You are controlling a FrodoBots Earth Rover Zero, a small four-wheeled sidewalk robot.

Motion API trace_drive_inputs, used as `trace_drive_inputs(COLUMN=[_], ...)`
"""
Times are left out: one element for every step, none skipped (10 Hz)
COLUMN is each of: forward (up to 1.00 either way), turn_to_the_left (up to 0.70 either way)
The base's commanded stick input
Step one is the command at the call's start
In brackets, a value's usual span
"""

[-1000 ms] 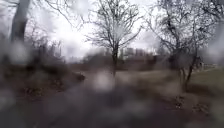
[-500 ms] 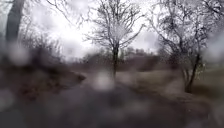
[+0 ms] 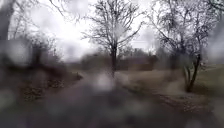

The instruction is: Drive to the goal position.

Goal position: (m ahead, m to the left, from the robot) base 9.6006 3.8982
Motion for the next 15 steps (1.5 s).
trace_drive_inputs(forward=[1.00, 1.00, 1.00, 1.00, 1.00, 1.00, 1.00, 1.00, 1.00, 1.00, 1.00, 1.00, 1.00, 1.00, 1.00], turn_to_the_left=[0.00, 0.21, 0.40, 0.40, 0.40, 0.40, 0.40, 0.38, 0.23, 0.09, 0.00, 0.00, 0.00, 0.07, 0.25])
